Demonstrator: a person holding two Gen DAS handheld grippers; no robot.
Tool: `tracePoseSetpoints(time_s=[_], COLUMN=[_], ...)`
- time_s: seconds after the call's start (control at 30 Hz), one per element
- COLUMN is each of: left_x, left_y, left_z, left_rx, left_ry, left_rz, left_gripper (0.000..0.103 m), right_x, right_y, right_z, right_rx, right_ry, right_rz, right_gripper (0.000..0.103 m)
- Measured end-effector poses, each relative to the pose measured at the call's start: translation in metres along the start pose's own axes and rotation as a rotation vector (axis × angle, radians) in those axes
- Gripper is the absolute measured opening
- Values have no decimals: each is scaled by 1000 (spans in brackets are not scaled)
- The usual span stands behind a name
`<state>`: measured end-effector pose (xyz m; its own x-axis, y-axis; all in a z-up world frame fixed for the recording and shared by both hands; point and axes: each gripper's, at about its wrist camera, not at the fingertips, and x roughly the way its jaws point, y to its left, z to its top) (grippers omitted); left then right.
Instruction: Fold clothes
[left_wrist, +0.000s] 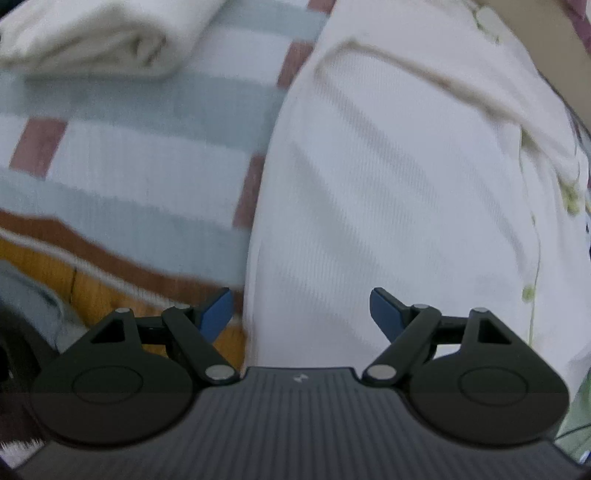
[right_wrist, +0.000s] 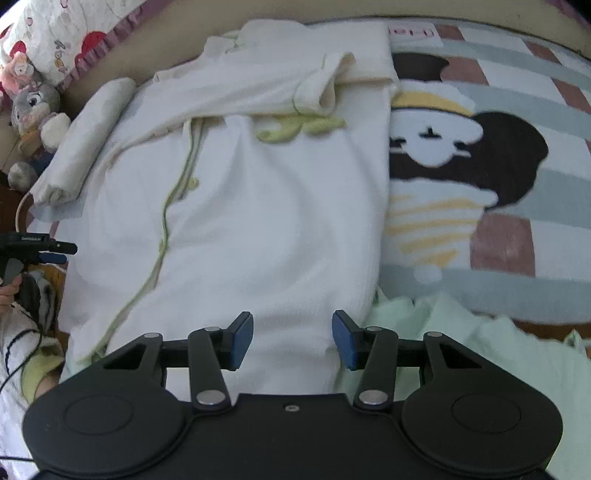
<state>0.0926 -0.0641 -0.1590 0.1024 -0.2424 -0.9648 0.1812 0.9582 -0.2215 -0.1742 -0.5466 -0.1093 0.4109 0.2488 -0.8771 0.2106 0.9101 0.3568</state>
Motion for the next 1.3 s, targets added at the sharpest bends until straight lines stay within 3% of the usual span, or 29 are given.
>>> tracePoseSetpoints(time_s=[0.33,0.47,0.6,0.63,0.67,0.7,0.73,0.93,1.0,1.1,1.17,1.3], left_x=[1,9,10,8,5,1,-2,-33,-43,-45,-52,-55], left_y=[-12,-18,-24,-25,-26,-28,-30,-61,-66,-81,-97,-119], left_z=[-22,-30,-34,-36,-39,-42,-46,-59,-45,-11,9,26], left_rx=[-12,-7,11,16,21,31,42,203,184,115,161,251], left_ry=[-8,45,59,49,29,0,-29,-239,-269,-216,-246,-368], left_rz=[64,38,40,38,33,32,31,33,-50,-175,-170,-162], left_gripper=[82,84,86,83,66,24,8,4,4,4,4,7], right_x=[-4,8,18,20,23,23,24,8,0,-5,-5,-5], right_y=[-14,-21,-20,-18,-16,-12,-8,14,18,24,29,31], right_z=[-24,-39,-44,-45,-45,-44,-43,-15,1,32,54,88], right_rx=[30,72,90,83,74,55,36,-60,-77,-109,-132,-106], right_ry=[10,30,-13,-23,-33,-44,-55,-162,-203,-239,-250,-327], right_rz=[8,61,173,198,219,218,217,223,222,168,101,86], right_gripper=[57,57,55,37,21,7,7,7,6,6,5,6])
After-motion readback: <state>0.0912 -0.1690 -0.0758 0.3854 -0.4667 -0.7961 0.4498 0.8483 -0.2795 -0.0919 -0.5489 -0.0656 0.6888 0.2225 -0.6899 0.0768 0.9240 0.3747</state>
